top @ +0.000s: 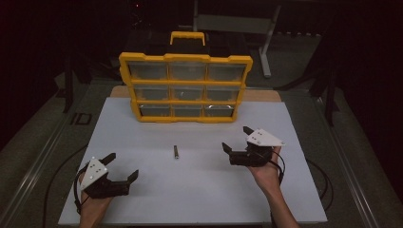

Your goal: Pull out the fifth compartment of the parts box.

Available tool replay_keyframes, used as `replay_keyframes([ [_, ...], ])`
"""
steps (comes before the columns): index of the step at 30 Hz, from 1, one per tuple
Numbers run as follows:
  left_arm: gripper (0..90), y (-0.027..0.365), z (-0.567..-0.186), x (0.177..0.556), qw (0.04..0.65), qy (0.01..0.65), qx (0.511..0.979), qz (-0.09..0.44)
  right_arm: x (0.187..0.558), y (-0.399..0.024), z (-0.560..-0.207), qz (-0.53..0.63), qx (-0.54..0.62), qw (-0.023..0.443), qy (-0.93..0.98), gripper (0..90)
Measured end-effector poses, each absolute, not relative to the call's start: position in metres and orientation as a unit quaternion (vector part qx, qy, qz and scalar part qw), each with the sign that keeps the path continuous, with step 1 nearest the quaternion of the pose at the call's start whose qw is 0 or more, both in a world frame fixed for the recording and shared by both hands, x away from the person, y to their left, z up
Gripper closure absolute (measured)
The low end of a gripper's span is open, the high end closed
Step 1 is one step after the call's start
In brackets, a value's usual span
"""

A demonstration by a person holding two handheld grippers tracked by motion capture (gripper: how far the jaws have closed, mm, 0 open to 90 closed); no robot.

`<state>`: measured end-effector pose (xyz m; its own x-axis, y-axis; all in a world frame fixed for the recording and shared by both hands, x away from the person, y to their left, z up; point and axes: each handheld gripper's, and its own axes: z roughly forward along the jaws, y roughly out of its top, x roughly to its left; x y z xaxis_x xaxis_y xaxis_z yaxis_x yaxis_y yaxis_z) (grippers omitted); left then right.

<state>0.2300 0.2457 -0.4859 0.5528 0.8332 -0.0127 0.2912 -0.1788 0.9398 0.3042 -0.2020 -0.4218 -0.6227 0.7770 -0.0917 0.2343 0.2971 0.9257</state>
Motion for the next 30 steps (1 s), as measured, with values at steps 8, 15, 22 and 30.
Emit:
replay_keyframes([
  [8, 0.1, 0.246, -0.486, 0.23, 0.506, 0.39, 0.721, 0.267, 0.311, -0.191, -0.42, 0.487, 0.327, 0.281, 0.76, 7.8],
  [15, 0.1, 0.246, -0.486, 0.23, 0.507, 0.391, 0.72, 0.267, 0.318, -0.18, -0.417, 0.479, 0.316, 0.281, 0.769, 7.7],
  [22, 0.1, 0.246, -0.486, 0.23, 0.507, 0.392, 0.719, 0.268, 0.325, -0.169, -0.414, 0.476, 0.308, 0.283, 0.774, 7.7],
  [30, 0.1, 0.246, -0.487, 0.231, 0.506, 0.392, 0.721, 0.266, 0.33, -0.154, -0.41, 0.47, 0.294, 0.289, 0.78, 7.8],
])
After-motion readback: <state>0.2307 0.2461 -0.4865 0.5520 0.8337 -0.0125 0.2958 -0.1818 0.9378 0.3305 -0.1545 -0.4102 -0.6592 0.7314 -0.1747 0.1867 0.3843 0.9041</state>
